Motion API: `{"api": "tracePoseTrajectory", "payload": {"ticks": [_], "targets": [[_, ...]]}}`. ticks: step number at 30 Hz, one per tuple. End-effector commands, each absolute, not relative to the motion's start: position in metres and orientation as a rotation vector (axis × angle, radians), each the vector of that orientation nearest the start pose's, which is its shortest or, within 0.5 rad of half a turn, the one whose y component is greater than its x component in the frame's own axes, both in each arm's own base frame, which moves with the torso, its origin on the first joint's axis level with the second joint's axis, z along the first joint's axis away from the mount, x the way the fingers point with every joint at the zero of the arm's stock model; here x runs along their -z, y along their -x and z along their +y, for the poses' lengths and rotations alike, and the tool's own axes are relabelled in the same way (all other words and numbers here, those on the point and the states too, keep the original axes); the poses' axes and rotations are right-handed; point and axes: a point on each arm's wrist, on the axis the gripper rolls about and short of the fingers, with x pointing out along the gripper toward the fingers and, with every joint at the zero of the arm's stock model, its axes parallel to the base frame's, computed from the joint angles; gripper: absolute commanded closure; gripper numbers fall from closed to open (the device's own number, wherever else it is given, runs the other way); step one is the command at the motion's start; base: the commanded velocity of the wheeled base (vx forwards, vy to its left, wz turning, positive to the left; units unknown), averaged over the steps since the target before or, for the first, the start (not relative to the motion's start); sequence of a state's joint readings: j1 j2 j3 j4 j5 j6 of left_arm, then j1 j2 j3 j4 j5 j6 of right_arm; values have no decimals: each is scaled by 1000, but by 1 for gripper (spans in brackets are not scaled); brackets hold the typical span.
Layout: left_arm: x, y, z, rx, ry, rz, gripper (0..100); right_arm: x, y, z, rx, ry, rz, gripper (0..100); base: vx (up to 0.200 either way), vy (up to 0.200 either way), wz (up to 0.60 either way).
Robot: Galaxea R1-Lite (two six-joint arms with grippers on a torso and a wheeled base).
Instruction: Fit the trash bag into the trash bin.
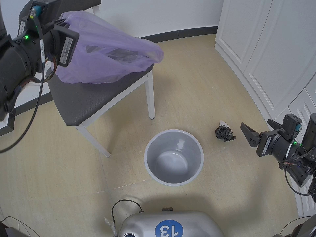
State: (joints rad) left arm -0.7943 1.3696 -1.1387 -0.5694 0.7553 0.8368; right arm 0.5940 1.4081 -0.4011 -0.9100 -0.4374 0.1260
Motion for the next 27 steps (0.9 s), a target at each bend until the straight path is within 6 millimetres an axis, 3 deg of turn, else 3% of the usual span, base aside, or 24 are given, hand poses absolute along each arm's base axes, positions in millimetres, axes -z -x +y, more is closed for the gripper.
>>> {"api": "tracePoseTrajectory", "payload": {"ticks": [1,10,20,27], "targets": [[-362,-162,-152,-36,-588,-251,100,-178,-182,111,-152,-103,99,0,0,0,0],[-368,-151,-164,25,-563,-284,100,-170,-195,120,-194,-199,154,0,0,0,0],[-361,-149,-177,71,-585,-271,100,-120,-232,147,-177,-292,261,0,0,0,0],[-360,-151,-180,73,-592,-267,100,-81,-276,177,-204,-346,204,0,0,0,0]]}}
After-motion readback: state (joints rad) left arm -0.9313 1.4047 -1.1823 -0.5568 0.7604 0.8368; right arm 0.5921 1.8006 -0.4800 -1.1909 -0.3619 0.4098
